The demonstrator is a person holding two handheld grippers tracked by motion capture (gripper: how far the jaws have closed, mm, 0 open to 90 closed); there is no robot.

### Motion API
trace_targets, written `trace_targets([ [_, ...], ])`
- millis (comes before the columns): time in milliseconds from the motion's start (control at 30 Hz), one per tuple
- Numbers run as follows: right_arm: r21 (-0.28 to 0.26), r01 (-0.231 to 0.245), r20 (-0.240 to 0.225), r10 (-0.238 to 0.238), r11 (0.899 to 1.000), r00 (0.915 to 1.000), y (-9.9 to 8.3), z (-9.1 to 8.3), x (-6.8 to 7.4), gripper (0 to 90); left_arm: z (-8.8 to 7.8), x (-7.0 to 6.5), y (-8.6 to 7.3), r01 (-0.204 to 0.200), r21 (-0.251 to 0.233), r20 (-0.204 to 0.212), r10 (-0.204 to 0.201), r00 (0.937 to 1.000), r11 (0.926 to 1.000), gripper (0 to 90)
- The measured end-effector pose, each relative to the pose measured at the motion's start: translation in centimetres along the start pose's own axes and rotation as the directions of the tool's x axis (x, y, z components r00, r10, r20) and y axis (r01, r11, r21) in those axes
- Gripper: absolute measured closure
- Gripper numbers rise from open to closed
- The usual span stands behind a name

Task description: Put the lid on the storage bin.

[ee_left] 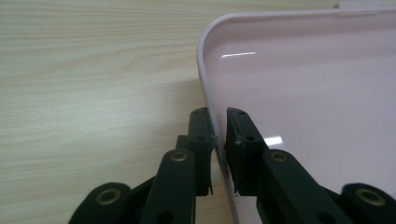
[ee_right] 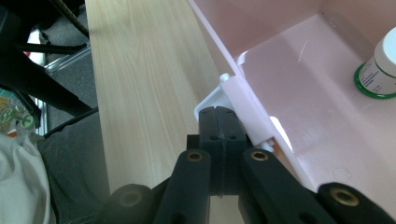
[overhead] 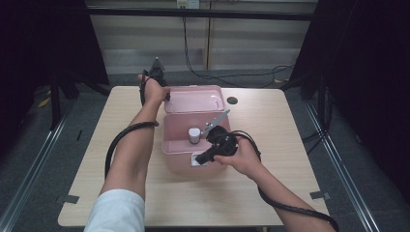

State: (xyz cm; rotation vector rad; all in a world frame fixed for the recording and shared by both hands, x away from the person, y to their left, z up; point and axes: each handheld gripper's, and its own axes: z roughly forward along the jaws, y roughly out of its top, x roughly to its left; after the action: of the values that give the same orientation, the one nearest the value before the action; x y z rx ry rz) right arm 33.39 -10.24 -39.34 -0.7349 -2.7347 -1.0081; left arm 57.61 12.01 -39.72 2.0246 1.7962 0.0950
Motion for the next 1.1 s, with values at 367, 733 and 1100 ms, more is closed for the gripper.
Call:
trace_targets([
  [367, 0.002, -0.005, -0.002, 0.005, 1.000, 1.0000, 0.0, 0.1, 0.1, 90.0, -2.1, -0.7, 0.2, 0.048, -0.014, -0.021, -0.048, 0.9986, 0.9988, 85.7],
  [733, 0.010, -0.008, 0.004, 0.008, 1.000, 1.0000, -0.1, 0.1, 0.4, 90.0, -5.0, -1.3, -0.1, 0.033, -0.083, -0.005, -0.033, 0.9994, 0.9960, 87.0],
  [1100, 0.016, -0.031, 0.013, 0.031, 0.999, 0.9994, 0.1, 0.0, 0.3, 90.0, -7.0, -1.8, 0.0, 0.013, -0.122, -0.001, -0.014, 0.9999, 0.9925, 88.0],
])
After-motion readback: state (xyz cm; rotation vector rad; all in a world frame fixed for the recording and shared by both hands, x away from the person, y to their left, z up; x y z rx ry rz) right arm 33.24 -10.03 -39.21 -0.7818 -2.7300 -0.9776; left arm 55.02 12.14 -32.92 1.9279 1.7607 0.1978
